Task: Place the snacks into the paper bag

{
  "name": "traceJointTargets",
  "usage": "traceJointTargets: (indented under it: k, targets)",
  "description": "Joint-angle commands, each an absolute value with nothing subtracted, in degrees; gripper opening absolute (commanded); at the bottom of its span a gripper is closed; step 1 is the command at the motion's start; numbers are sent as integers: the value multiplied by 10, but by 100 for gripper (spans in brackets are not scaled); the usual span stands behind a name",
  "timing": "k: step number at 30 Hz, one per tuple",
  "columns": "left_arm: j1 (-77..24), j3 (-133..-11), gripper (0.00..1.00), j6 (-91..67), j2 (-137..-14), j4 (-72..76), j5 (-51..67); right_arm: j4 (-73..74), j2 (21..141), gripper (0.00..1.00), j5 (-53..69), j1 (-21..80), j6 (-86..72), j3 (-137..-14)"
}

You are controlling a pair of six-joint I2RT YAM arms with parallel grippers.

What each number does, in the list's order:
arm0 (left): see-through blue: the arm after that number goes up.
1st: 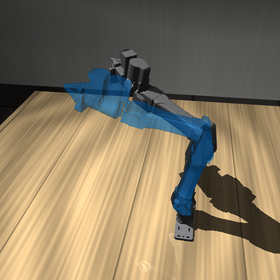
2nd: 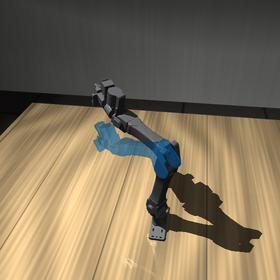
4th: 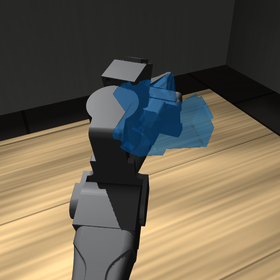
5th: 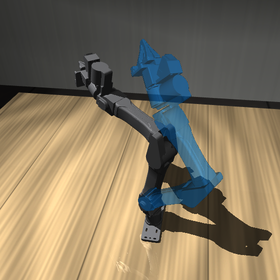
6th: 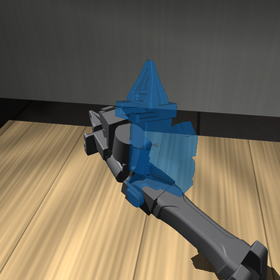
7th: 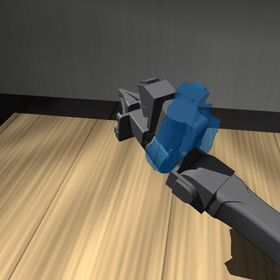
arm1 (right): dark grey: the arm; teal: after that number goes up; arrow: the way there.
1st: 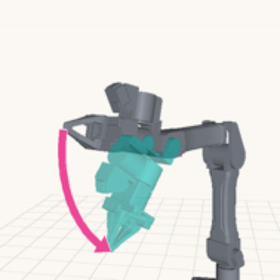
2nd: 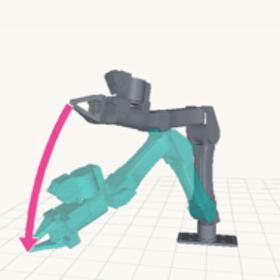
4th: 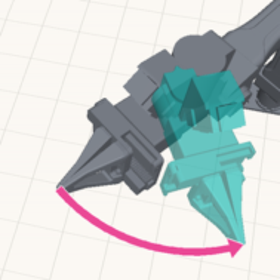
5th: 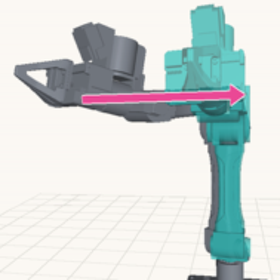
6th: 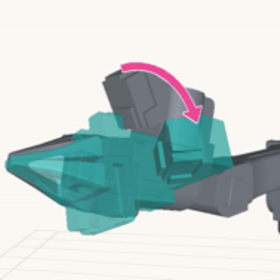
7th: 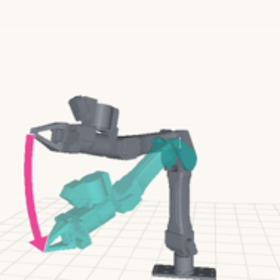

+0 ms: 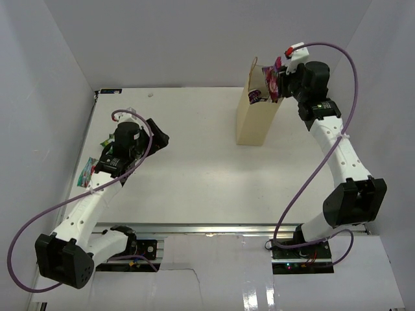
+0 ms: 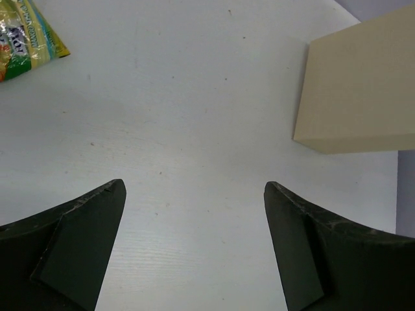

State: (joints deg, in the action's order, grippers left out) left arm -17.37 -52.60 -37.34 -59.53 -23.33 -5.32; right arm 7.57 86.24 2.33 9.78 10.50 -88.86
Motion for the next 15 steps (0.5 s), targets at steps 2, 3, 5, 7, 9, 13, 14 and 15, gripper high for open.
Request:
traceJointTargets:
  k: [2,3,5,7,9,13,14,15]
  targets:
    - [-133,-547,98,-395,-622,-260,-40,50,848,55,74,99,135,-877]
    - [-119,-548,98,-399,-630,-261,-16,53,847,75,79,99,139,-876]
    - [-77,-554,98,-418,-659,-268,-1,53,838,91,91,98,149,-878]
    - [-52,-559,98,-434,-681,-279,21,69,828,97,133,98,167,-884]
    - [-21,-579,98,-462,-717,-300,7,94,808,97,187,97,212,-893]
    - [32,-628,98,-470,-783,-326,-42,168,772,96,320,97,261,-865]
    - [40,-637,98,-463,-810,-324,-43,173,758,96,329,97,262,-852]
    - [48,-647,98,-456,-823,-323,-43,177,751,96,336,97,269,-837]
